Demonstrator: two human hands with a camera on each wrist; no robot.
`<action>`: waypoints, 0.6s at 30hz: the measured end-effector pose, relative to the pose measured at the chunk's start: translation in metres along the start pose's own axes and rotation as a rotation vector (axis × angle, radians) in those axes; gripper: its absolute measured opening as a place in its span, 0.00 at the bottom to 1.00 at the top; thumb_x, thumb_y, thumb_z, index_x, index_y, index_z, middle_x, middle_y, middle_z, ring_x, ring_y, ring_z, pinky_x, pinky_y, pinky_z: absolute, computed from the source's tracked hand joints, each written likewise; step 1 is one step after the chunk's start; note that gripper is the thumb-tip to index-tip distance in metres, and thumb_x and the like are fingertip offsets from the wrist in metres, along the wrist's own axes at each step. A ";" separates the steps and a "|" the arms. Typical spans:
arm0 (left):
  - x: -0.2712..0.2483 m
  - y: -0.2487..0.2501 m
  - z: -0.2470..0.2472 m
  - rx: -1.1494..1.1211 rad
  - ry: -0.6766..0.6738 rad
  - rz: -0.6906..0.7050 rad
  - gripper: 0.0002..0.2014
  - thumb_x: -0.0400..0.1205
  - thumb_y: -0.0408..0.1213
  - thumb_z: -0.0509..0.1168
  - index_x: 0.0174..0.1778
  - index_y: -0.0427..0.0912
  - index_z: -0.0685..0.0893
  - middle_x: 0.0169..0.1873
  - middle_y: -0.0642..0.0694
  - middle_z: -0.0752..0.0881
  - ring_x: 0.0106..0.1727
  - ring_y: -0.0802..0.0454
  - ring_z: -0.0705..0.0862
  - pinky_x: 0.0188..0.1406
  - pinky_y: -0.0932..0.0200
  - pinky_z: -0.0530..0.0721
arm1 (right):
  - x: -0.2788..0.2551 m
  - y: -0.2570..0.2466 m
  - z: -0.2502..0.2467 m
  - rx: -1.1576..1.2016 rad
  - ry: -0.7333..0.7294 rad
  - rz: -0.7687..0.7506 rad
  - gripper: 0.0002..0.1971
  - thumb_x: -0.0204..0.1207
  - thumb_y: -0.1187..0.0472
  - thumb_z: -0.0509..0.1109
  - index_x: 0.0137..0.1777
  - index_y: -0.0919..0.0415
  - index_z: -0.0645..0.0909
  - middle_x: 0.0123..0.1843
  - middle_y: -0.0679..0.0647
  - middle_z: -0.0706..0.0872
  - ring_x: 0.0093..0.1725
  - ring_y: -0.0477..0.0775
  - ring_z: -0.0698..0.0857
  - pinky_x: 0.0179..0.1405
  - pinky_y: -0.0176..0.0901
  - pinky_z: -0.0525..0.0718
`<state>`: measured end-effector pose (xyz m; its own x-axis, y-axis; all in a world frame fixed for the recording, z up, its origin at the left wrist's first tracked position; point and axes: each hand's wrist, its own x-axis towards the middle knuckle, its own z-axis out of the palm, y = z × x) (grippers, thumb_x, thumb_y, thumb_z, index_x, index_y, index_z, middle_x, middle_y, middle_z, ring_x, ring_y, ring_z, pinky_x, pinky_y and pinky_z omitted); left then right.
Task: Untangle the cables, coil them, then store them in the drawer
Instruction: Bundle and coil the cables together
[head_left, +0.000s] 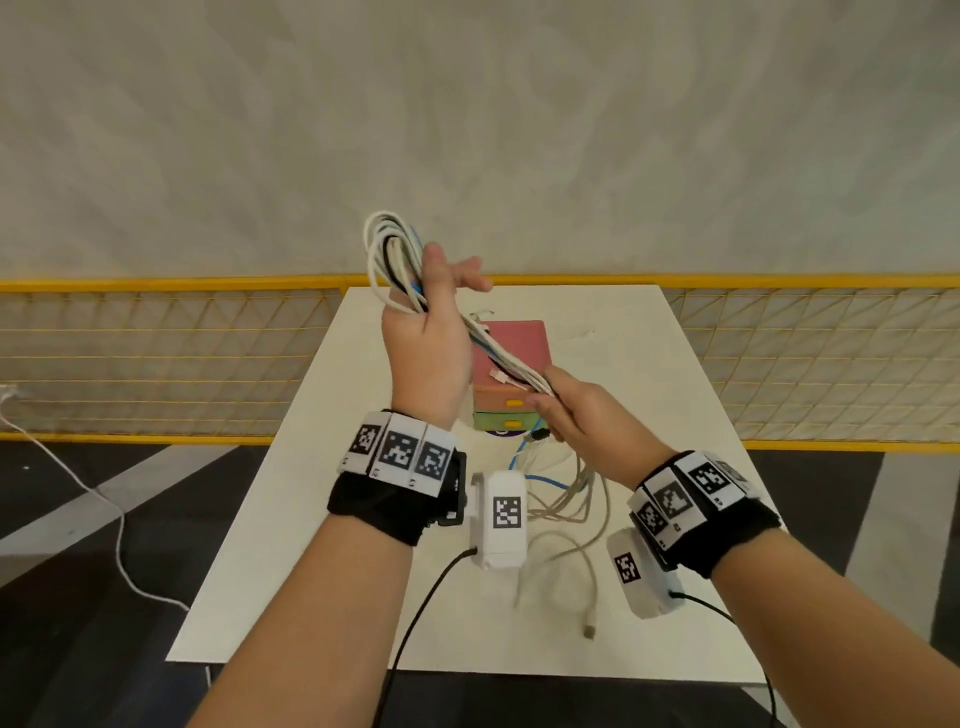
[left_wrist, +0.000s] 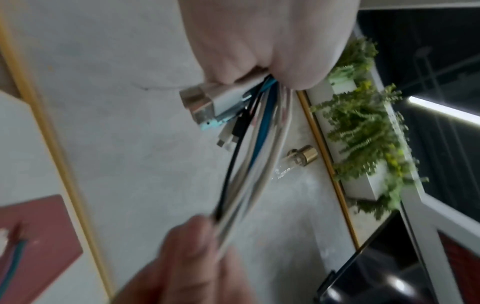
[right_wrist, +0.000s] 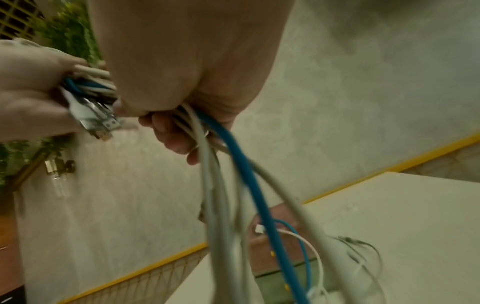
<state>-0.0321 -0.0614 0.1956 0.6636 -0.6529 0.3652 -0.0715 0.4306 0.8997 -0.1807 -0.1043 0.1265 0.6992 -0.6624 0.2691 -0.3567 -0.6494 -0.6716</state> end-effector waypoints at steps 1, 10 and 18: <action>0.002 0.003 -0.001 -0.101 -0.013 -0.019 0.26 0.89 0.45 0.53 0.25 0.47 0.83 0.29 0.52 0.88 0.44 0.51 0.91 0.60 0.50 0.83 | -0.002 0.005 0.001 0.021 -0.011 0.019 0.12 0.84 0.54 0.55 0.64 0.54 0.73 0.29 0.42 0.74 0.27 0.44 0.76 0.33 0.48 0.81; 0.013 0.003 -0.038 0.226 -0.348 -0.138 0.17 0.85 0.43 0.65 0.29 0.44 0.77 0.13 0.54 0.68 0.13 0.56 0.64 0.19 0.59 0.67 | 0.003 -0.008 -0.036 0.165 0.039 0.131 0.12 0.79 0.59 0.67 0.33 0.55 0.79 0.24 0.46 0.73 0.25 0.45 0.76 0.22 0.24 0.73; -0.010 -0.006 -0.023 0.672 -0.811 -0.179 0.13 0.67 0.47 0.81 0.38 0.45 0.87 0.26 0.55 0.89 0.29 0.62 0.85 0.28 0.60 0.83 | 0.017 -0.027 -0.033 0.095 0.033 0.066 0.04 0.76 0.64 0.70 0.45 0.59 0.87 0.39 0.53 0.89 0.37 0.46 0.85 0.38 0.36 0.78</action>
<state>-0.0209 -0.0429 0.1805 0.0294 -0.9987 0.0421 -0.5820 0.0171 0.8130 -0.1795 -0.1097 0.1718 0.6551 -0.7151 0.2438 -0.3397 -0.5670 -0.7505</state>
